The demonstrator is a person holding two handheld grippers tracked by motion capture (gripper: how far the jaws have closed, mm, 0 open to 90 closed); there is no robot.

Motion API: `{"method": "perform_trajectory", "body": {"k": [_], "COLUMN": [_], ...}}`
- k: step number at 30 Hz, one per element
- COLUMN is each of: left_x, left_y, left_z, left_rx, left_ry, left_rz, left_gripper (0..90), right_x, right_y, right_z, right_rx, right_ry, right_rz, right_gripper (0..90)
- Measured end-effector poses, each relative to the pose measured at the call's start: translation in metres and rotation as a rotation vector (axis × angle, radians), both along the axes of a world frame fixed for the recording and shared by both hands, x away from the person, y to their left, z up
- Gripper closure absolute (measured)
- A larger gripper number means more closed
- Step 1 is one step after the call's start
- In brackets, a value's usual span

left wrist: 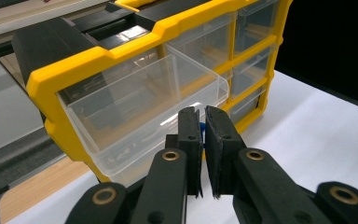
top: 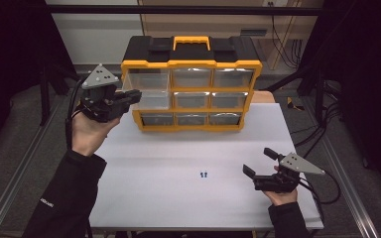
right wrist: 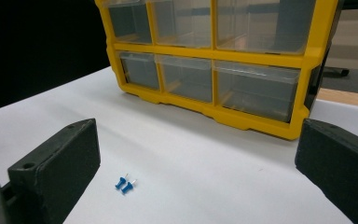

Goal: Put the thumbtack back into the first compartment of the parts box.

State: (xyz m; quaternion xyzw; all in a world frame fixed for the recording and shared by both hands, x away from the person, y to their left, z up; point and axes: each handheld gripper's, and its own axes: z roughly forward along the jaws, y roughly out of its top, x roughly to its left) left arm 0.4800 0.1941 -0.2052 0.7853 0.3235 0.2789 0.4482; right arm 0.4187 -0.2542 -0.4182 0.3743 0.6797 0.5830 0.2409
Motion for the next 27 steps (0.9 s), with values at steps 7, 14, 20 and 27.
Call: {"method": "perform_trajectory", "body": {"k": [7, 14, 20, 27], "left_x": [0.007, 0.019, 0.027, 0.037], "left_y": [-0.004, -0.008, -0.011, -0.009], "left_z": [0.008, 0.014, 0.013, 0.010], "left_rx": [0.013, 0.036, 0.045, 0.037], "left_ry": [-0.011, -0.010, -0.010, -0.013], "left_rz": [0.014, 0.029, 0.055, 0.061], "left_gripper": [84.5, 84.5, 84.5, 84.4], "right_x": [0.000, 0.000, 0.000, 0.000], "right_y": [-0.001, -0.001, -0.001, -0.001], "right_z": [0.000, 0.000, 0.000, 0.000], "right_rx": [0.003, 0.004, 0.003, -0.001], "right_ry": [-0.003, -0.003, -0.002, -0.003], "right_rz": [0.009, 0.009, 0.005, 0.009], "right_gripper": [0.5, 0.5, 0.5, 0.5]}}
